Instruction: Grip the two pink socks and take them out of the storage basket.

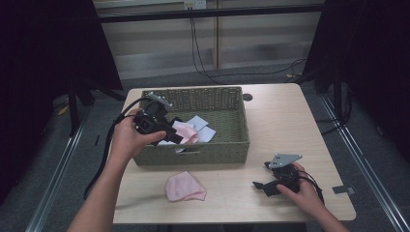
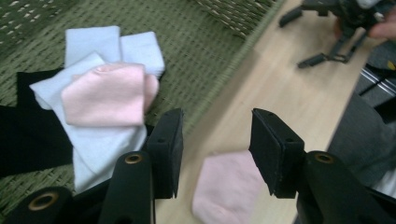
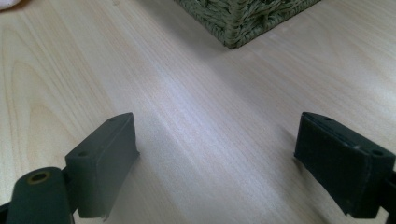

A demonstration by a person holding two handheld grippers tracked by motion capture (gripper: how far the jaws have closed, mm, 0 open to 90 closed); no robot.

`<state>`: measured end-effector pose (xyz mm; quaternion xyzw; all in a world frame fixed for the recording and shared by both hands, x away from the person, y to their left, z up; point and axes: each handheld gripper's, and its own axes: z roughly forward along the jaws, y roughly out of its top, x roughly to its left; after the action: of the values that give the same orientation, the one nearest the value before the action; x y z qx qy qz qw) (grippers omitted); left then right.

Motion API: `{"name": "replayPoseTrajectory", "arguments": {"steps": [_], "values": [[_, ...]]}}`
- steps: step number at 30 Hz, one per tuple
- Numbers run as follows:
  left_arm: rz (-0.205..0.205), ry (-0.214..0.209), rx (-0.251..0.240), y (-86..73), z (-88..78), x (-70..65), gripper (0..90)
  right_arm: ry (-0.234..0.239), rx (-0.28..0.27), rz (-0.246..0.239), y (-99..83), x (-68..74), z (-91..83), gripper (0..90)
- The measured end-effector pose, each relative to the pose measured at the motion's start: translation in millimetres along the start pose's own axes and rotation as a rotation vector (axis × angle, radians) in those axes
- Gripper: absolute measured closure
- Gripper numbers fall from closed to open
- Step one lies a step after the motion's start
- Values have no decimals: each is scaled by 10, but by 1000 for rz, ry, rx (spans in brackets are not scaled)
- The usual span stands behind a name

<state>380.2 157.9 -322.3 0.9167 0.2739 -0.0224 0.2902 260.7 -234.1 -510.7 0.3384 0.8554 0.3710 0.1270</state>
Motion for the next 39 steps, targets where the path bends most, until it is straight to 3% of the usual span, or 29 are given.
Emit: {"name": "replayPoseTrajectory", "arguments": {"steps": [8,15,27,32,34,39], "values": [[-15,62,3,79,226,215,495,0,-1,-1,0,-1,1,122],[-44,87,2,96,421,405,477,0,-1,-1,0,-1,1,121],[-82,63,-10,155,686,651,443,-1,-2,2,1,1,1,122],[-73,78,11,166,791,727,418,-1,-2,2,1,1,1,121],[-84,81,-5,171,838,740,416,-1,-2,2,1,1,2,122],[-80,104,36,165,936,804,391,0,-2,2,1,1,1,121]]}}
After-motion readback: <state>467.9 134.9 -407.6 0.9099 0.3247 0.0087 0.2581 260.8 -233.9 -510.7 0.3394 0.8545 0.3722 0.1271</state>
